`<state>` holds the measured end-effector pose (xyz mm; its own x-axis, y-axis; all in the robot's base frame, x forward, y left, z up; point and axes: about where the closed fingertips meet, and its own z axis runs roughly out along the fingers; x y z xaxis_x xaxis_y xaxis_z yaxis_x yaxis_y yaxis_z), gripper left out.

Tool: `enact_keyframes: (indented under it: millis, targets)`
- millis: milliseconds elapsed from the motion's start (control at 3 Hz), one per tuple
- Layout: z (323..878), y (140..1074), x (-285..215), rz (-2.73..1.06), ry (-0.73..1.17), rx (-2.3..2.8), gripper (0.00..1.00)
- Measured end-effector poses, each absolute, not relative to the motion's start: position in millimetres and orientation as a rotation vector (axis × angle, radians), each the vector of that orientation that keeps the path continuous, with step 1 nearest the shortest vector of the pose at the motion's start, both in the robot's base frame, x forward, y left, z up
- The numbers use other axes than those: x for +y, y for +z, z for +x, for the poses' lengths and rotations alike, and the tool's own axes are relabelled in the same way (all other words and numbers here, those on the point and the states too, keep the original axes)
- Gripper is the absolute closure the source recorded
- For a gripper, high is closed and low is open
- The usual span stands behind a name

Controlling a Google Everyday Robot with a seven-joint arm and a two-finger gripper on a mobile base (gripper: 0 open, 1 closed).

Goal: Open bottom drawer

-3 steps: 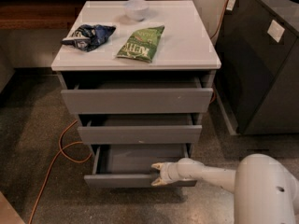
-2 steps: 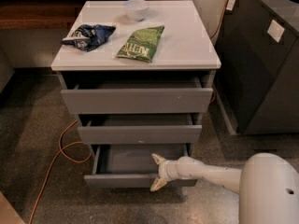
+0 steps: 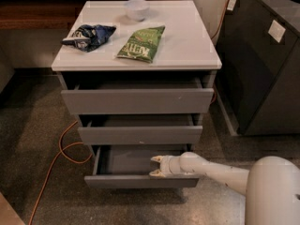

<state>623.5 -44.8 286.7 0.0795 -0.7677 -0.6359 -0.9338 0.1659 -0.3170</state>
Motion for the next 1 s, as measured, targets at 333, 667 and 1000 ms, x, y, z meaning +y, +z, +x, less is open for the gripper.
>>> enact_keyframes:
  millis: [333,667,1000]
  targets:
    - [639,273,-58,-1.600,0.312,1.770,0.76]
    - [654,258,-68,-1.594,0.322,1.805,0.98]
    - [671,238,-76,-1.601,0.341,1.840,1.00]
